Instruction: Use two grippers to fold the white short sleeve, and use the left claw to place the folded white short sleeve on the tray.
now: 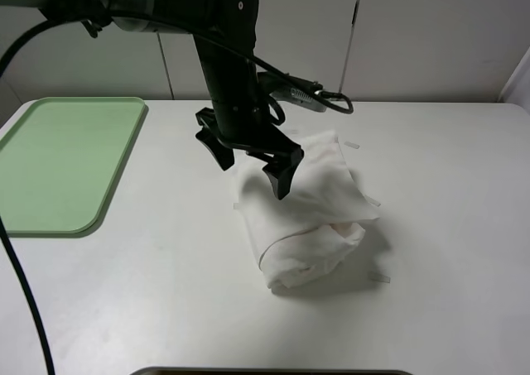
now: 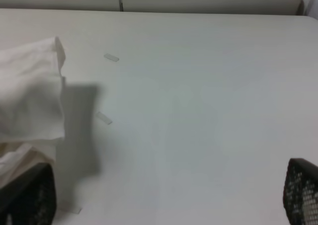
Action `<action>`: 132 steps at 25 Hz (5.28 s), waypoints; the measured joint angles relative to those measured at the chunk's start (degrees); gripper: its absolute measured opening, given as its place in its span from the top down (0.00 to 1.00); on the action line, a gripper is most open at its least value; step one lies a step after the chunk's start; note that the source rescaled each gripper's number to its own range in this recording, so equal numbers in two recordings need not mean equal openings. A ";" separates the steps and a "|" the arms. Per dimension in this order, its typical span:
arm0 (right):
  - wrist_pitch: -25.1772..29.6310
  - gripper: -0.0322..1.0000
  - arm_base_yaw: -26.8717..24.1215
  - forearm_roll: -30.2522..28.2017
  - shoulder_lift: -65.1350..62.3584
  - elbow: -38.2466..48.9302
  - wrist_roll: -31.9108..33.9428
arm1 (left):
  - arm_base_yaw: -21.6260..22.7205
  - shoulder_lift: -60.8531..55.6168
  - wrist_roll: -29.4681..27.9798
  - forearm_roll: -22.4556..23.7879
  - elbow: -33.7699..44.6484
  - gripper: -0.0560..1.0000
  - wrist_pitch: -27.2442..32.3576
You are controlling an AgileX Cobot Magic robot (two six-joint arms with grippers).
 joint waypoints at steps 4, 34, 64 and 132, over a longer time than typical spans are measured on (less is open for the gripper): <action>0.00 0.00 0.00 0.00 0.00 0.00 0.00 | 0.00 0.00 -2.66 -0.18 3.58 0.00 -2.39; 0.00 0.00 0.00 0.00 0.00 0.00 0.00 | -3.66 2.10 -10.51 -9.86 21.97 0.28 -34.07; 0.00 0.00 0.00 0.00 0.00 0.00 0.00 | 13.86 -5.00 -7.92 6.68 22.16 0.73 -26.48; 0.00 0.00 0.00 0.00 0.00 0.00 0.00 | 51.07 -9.91 31.27 14.06 20.75 0.01 -26.43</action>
